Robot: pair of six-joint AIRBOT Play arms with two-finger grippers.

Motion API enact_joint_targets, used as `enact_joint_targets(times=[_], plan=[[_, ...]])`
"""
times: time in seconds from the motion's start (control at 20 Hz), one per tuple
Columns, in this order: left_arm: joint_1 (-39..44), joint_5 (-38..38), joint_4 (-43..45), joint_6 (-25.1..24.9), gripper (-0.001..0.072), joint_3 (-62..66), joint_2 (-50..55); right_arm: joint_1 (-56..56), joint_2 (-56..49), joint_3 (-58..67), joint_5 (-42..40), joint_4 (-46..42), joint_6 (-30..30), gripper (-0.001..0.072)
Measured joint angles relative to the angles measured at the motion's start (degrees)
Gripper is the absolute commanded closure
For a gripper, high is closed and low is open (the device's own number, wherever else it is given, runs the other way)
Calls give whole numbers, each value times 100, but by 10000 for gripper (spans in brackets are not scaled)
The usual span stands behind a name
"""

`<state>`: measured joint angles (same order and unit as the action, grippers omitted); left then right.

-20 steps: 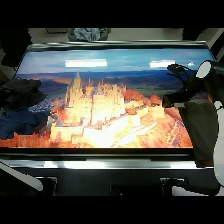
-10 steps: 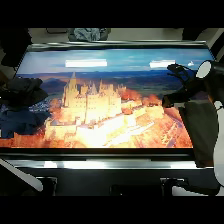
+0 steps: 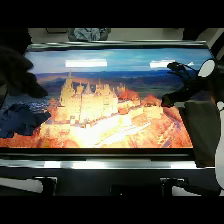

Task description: Fold the shirts.

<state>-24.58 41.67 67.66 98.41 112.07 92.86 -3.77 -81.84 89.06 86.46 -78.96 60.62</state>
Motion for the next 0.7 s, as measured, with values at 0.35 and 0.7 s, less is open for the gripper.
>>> enact_joint_targets(times=[0.35, 0.7], plan=[[2096, 872, -157, -1080, 676, 2, -2616, 0, 1139, 339, -144, -234, -79, 38], [4124, 1847, -149, -1397, 674, -892, -3045, 0, 2321, 389, 127, -304, -87, 38]])
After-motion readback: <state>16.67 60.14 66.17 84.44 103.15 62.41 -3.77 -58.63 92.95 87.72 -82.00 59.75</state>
